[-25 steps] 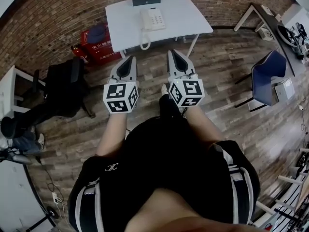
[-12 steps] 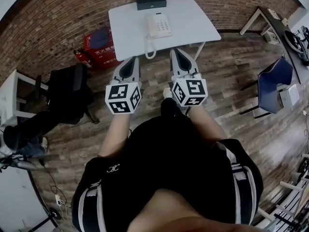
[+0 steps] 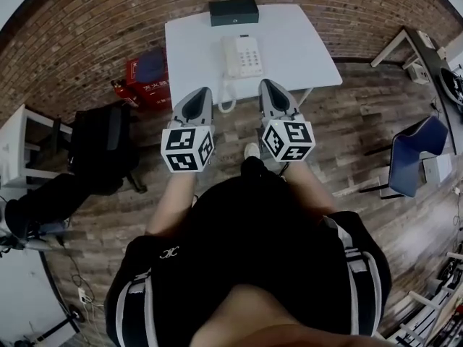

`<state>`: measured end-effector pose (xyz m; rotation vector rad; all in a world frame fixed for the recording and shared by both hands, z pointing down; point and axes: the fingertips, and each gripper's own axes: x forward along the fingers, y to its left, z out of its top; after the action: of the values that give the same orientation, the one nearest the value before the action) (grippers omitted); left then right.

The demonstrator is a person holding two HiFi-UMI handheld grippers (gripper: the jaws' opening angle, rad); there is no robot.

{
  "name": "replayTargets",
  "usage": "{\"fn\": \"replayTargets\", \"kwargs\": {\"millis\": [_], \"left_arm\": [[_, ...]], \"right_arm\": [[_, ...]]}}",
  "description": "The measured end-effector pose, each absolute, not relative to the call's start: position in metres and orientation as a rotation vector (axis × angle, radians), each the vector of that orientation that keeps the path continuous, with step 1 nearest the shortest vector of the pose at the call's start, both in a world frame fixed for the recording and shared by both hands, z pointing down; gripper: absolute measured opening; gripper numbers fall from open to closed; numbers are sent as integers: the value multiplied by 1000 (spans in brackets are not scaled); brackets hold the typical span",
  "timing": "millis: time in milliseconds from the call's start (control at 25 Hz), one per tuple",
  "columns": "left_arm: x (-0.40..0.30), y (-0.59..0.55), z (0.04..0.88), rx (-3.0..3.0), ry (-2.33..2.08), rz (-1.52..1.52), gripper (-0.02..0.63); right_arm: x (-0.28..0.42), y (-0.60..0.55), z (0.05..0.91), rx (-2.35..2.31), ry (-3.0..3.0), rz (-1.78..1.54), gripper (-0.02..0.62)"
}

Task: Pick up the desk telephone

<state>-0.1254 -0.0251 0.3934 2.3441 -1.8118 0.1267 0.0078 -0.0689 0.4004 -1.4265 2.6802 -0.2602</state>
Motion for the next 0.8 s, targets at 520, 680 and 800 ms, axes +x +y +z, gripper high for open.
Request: {"fn": "replayTargets", "kwargs": {"millis": [520, 680, 800], "left_arm": [[-106, -164, 419, 2238, -1779, 240, 2], [-98, -202, 424, 2221, -1768, 276, 0], [-97, -222, 429, 2178, -1796, 294, 2]], "right_arm": [[30, -210, 431, -1443, 2750, -345, -1], [32, -257, 448, -1428, 2825, -392, -2], [33, -281, 458, -1399, 2861, -427, 0]]}}
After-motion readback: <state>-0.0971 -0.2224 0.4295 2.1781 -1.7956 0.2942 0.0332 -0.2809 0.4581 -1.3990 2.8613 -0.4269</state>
